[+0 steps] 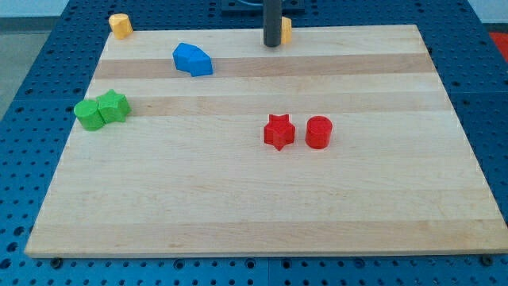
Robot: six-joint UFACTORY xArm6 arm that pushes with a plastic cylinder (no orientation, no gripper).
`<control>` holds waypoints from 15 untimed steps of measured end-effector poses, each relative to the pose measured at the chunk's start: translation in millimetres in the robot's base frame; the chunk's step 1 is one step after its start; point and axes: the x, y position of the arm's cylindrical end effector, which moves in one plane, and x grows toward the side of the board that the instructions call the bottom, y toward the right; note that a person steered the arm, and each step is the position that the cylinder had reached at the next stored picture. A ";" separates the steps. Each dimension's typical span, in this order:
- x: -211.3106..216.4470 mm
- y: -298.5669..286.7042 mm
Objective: Push the red star top right of the board
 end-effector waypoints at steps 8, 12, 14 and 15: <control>65.6 -41.2; 155.1 -81.3; 215.7 -83.1; 246.3 -81.4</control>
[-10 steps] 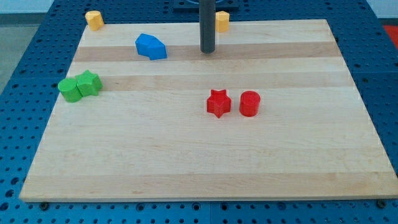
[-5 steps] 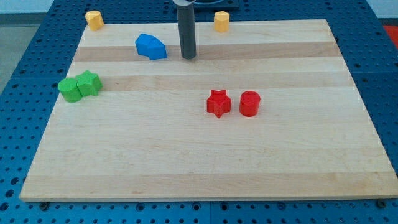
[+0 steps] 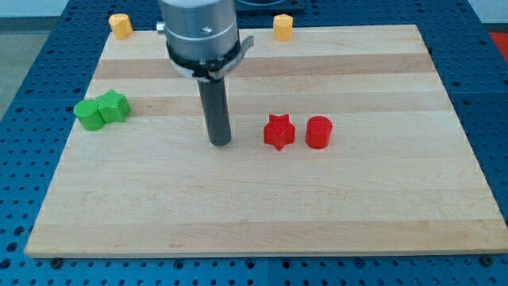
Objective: Push the red star top right of the board
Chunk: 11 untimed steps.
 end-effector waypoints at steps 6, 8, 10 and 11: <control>-71.5 156.7; -68.7 104.5; -81.0 95.2; -109.3 122.3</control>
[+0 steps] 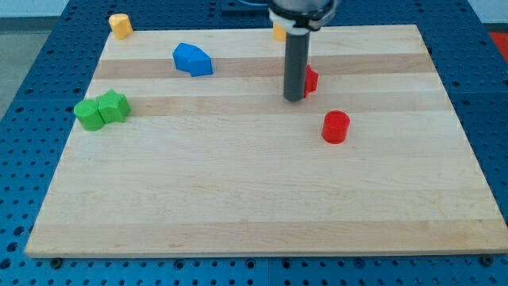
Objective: Push the red star top right of the board
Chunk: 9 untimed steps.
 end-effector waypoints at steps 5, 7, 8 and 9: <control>-92.7 38.1; -108.5 31.6; -110.2 42.4; -111.9 71.2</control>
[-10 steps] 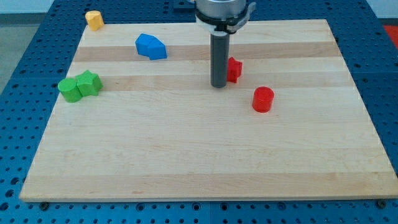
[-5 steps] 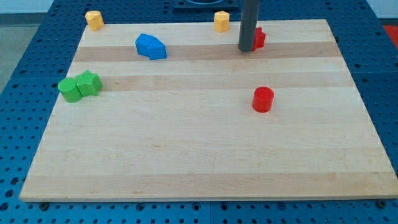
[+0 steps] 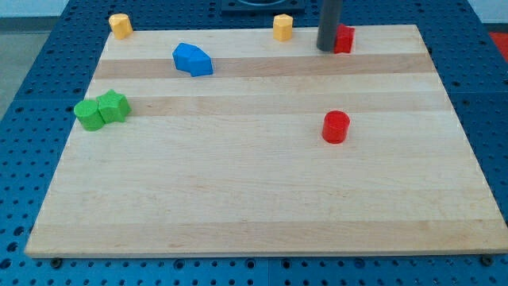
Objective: Push the red star top right of the board
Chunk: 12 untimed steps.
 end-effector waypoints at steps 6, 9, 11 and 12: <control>-27.5 76.6; -34.7 85.2; -36.9 97.4; -38.7 106.3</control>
